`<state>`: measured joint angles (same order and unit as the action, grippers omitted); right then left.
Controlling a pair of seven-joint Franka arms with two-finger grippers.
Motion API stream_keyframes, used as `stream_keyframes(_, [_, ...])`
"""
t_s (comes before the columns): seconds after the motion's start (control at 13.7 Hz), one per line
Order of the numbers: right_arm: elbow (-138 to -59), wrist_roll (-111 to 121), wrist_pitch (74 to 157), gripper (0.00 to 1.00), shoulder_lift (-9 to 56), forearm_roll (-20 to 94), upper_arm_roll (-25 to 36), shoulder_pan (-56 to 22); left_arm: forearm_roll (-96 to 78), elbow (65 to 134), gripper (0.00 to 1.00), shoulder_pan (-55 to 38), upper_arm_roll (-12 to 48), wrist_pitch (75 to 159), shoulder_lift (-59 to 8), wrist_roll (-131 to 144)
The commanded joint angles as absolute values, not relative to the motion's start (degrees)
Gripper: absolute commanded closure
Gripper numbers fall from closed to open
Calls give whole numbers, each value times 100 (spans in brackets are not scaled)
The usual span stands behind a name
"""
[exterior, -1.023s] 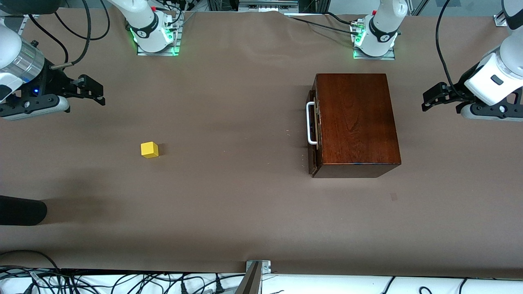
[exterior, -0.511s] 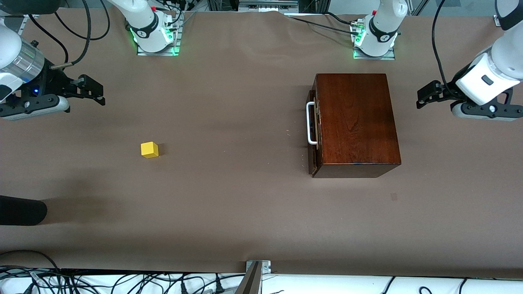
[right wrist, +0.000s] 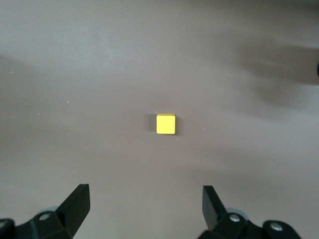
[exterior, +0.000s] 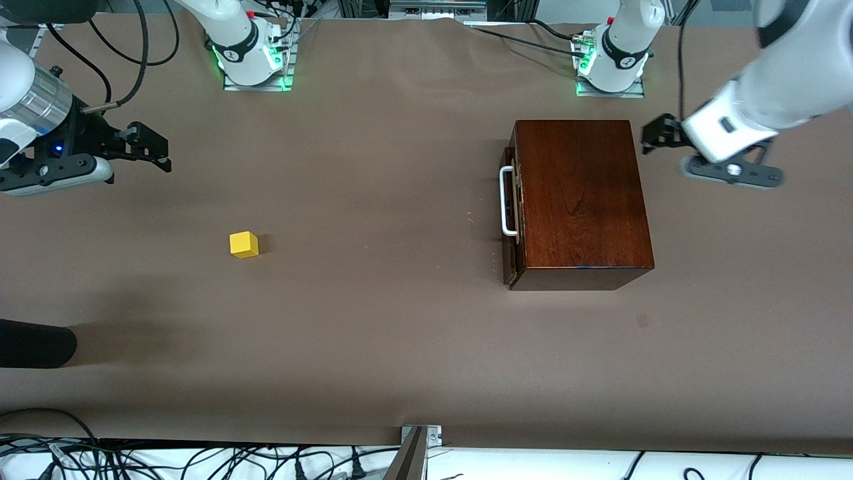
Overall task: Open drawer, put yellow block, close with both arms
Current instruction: 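Move the left gripper to the white drawer handle of the box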
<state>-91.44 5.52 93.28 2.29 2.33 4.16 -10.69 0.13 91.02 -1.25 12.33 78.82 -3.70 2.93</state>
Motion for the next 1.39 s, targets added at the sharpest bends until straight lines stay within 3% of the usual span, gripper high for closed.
stream_keyframes(0.0, [-9097, 589, 9299, 0, 229, 193, 413, -1055, -61, 8991, 0, -141, 1738, 7961, -780, 1024])
stream_keyframes(0.29, [-9097, 589, 9308, 0, 237, 193, 413, -1055, -26, 9035, 0, -446, 2495, 8998, -1308, 2632])
stream_keyframes(0.51, [-9097, 580, 9308, 0, 237, 193, 413, -1055, 542, 9227, 0, -1210, 2496, 9473, -1564, 3592])
stream_keyframes(0.8, [-9097, 580, 9325, 0, 237, 193, 422, -1046, 1176, 9974, 0, -1888, 2496, 10316, -1626, 4656])
stream_keyframes(1.02, [-9097, 580, 9334, 0, 246, 193, 439, -1046, 1774, 10449, 0, -1995, 2505, 10861, -1722, 5061])
stream_keyframes(1.32, [-9097, 589, 9334, 0, 264, 193, 466, -1046, 2335, 10529, 0, -2284, 2505, 11056, -2073, 5614])
